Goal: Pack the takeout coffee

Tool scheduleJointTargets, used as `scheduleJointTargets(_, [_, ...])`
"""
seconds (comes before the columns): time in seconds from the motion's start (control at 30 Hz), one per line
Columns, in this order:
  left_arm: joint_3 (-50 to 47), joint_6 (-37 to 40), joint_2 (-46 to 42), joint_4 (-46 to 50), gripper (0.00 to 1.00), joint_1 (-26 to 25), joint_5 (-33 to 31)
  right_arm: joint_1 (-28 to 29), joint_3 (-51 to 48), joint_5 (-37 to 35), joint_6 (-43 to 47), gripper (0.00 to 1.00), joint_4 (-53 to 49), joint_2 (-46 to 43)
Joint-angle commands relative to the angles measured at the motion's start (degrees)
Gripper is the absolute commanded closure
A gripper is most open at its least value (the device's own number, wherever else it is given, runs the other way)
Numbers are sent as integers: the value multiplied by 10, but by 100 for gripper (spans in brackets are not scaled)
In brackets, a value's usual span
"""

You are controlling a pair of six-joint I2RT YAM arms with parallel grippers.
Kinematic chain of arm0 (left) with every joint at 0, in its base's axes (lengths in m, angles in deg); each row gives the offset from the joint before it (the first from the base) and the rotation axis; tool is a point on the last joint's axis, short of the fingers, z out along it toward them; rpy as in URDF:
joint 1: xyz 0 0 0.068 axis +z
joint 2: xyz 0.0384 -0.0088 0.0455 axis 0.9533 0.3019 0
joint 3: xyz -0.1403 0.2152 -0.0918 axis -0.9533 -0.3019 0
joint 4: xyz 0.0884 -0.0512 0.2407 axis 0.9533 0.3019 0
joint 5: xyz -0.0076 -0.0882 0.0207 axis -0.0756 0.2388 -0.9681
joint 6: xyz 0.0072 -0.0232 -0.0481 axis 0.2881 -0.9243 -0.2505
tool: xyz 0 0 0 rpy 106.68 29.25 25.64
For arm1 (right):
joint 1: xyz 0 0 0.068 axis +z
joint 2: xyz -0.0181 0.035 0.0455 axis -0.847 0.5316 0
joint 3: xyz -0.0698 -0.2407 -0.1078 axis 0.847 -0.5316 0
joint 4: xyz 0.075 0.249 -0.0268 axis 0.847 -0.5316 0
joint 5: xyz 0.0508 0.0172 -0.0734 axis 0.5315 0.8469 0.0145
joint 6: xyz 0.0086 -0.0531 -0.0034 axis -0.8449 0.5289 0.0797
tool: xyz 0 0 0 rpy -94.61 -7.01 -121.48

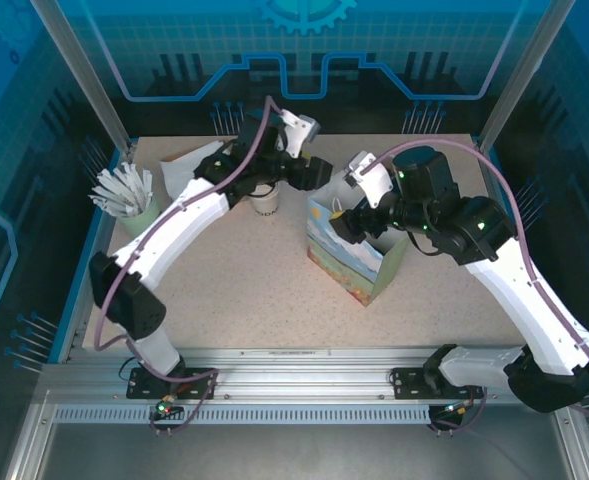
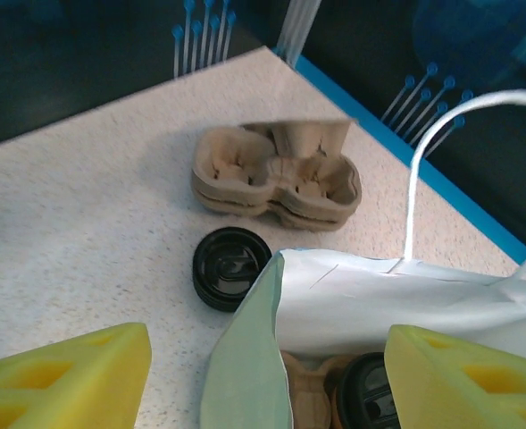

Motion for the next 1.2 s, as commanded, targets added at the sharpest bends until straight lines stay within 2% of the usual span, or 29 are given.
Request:
scheduleJointTargets(0.0, [-71,-38,-91,-43,29,31,-55,35,-26,-2,17,13,109,-28])
scheduleJointTargets(0.13, [-196,-124,-209,-65,29,109,-99,78,-65,11,17,13,187,-34])
scheduleJointTargets(0.23, [-232,-154,-267,-6,30,174,-137,93,-101,24,13,12,236,-39])
scheduleJointTargets(0.4, [-204,-139,-267,136,30,278,-180,95,-155,59,-1,12,301,-41])
scheduleJointTargets(0.57, [-173,-82,-225,209,29,356,-225,95,-183,95,-12,12,311,-49])
scheduleJointTargets(0.8, [-110,-32,-118,247,30,383,-241,96,-202,94,3,12,308,-60])
scheduleJointTargets(0.97, [-81,-15,-55,261,36,392,-259,95,-209,85,7,11,310,-69])
scheduleJointTargets(1.17, [-79,-4,-20,264,46,393,-262,95,-201,75,10,11,298,-53])
